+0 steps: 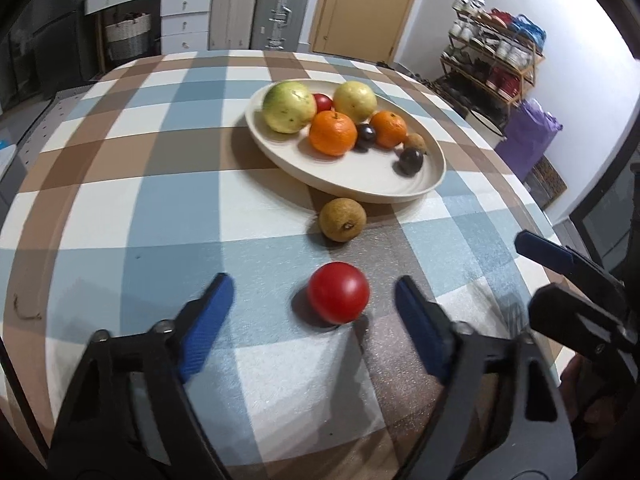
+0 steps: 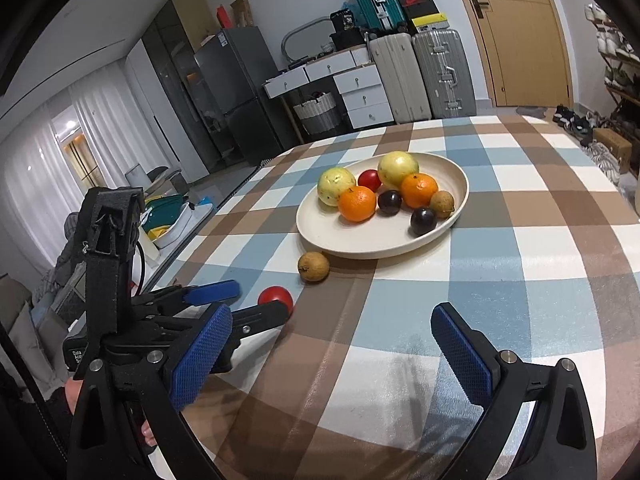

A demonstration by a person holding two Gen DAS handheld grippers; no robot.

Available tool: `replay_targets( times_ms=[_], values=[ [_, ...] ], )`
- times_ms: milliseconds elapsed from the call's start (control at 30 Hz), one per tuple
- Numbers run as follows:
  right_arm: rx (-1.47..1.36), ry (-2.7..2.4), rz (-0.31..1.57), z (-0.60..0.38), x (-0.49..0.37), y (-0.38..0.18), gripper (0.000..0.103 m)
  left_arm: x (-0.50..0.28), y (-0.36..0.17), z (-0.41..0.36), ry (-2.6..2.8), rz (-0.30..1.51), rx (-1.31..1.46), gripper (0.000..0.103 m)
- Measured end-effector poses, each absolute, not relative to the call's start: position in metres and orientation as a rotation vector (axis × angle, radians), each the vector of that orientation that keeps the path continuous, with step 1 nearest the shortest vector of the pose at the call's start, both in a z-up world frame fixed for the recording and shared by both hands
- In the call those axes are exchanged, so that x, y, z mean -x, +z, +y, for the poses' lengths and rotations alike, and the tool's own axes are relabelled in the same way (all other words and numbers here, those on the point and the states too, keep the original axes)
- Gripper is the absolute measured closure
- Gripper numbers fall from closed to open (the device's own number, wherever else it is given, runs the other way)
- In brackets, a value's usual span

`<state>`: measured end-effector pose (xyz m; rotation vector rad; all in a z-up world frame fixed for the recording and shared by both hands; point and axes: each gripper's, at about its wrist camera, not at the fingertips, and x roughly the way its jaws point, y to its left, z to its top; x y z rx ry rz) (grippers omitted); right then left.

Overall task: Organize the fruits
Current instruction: 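Move the left tool to the red tomato on the table and grasp it, then grasp the tan round fruit with the right tool while the left tool holds the tomato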

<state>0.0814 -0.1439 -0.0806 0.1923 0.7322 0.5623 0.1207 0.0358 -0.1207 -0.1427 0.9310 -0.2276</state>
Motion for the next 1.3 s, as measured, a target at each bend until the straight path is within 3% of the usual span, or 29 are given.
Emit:
replay_targets(
  times_ms=[133,1300],
  values=[
    [-0.193,0.561,0.748,-0.143,-0.087,-0.084,0.001,-0.123,-0.123,0.032,-0.305,0.935,0.142,0.074],
    [-0.15,0.543,0.894,-0.088,-0.137,-0.109,0.001,-0.105,-0.098,0.109,-0.289,0.842,0.261,0.074]
  ],
)
